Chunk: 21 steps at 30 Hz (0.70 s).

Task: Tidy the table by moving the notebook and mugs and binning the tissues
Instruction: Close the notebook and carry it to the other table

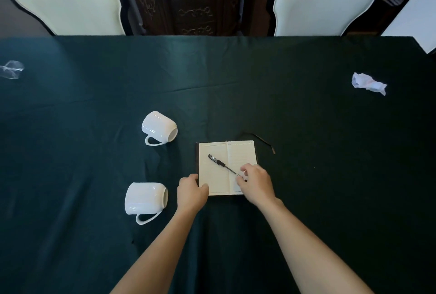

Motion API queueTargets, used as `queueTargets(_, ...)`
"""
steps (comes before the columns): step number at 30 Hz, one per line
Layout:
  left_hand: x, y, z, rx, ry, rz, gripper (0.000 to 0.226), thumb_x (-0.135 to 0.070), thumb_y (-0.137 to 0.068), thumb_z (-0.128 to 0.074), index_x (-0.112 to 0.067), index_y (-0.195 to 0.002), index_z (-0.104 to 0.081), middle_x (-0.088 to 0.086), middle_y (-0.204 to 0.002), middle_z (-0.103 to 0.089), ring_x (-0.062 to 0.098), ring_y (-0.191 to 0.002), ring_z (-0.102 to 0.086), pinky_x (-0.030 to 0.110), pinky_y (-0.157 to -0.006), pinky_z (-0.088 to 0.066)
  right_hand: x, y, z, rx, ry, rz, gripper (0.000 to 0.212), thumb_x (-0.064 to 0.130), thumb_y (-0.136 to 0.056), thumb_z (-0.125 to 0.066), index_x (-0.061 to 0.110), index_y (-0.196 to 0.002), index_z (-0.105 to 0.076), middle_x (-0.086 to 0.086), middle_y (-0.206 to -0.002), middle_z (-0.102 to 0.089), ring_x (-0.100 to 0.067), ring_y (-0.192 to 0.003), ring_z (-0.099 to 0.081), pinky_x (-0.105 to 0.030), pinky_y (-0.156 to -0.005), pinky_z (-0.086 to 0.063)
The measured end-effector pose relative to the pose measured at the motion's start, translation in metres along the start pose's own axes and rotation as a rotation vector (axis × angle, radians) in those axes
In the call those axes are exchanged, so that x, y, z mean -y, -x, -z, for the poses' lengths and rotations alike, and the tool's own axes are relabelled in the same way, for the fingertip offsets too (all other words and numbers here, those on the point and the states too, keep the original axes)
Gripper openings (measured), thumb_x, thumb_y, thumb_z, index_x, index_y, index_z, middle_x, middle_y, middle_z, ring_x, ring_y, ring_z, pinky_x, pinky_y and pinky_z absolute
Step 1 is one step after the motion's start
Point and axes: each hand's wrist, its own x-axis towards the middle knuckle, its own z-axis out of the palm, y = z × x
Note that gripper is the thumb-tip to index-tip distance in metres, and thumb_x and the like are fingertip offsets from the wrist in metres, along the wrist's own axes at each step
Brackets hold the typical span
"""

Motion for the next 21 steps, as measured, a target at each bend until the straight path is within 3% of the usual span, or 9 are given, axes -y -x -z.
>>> queueTargets(2, -0.008, -0.004, -0.003, 0.022, -0.024, -0.021, 0.045, -0.015, -0.093, -0.060, -0.005, -0.136, -0.062, 0.020, -0.139, -0.059, 0.034, -0.124, -0.060, 0.041, -0.101, -0.049, 0.006, -0.003, -0.005, 0.022, 0.009, 0.031, 0.028, 0.028, -0.098, -0.062, 0.016, -0.122, -0.067, -0.004, -0.115, -0.068, -0.023, -0.100, -0.063, -0.032, -0.080, -0.052)
queueTargets(5, -0.019, -0.008, -0.009, 0.056, -0.071, -0.087, 0.054, -0.018, -0.097, -0.059, -0.008, -0.149, -0.051, 0.012, -0.153, -0.052, 0.029, -0.141, -0.048, 0.038, -0.114, -0.040, 0.007, -0.003, -0.013, 0.056, 0.017, 0.037, 0.016, 0.026, -0.095, -0.065, 0.016, -0.107, -0.069, -0.003, -0.099, -0.072, -0.024, -0.091, -0.066, -0.032, -0.075, -0.054)
queueTargets(11, -0.034, -0.019, -0.026, 0.145, -0.129, -0.158, 0.046, -0.019, -0.100, -0.056, -0.014, -0.146, -0.058, 0.007, -0.144, -0.060, 0.022, -0.126, -0.059, 0.027, -0.102, -0.043, 0.008, -0.009, -0.018, 0.065, -0.081, -0.002, 0.015, 0.028, -0.093, -0.067, 0.018, -0.102, -0.071, -0.004, -0.098, -0.073, -0.022, -0.089, -0.068, -0.032, -0.076, -0.057)
queueTargets(21, -0.032, -0.025, -0.040, 0.126, -0.086, -0.212, 0.039, -0.023, -0.101, -0.055, -0.022, -0.139, -0.066, 0.009, -0.133, -0.063, 0.024, -0.120, -0.062, 0.027, -0.097, -0.043, 0.003, -0.013, -0.009, 0.168, -0.042, 0.064, 0.020, 0.029, -0.094, -0.064, 0.017, -0.103, -0.077, -0.005, -0.099, -0.075, -0.024, -0.091, -0.068, -0.033, -0.076, -0.056)
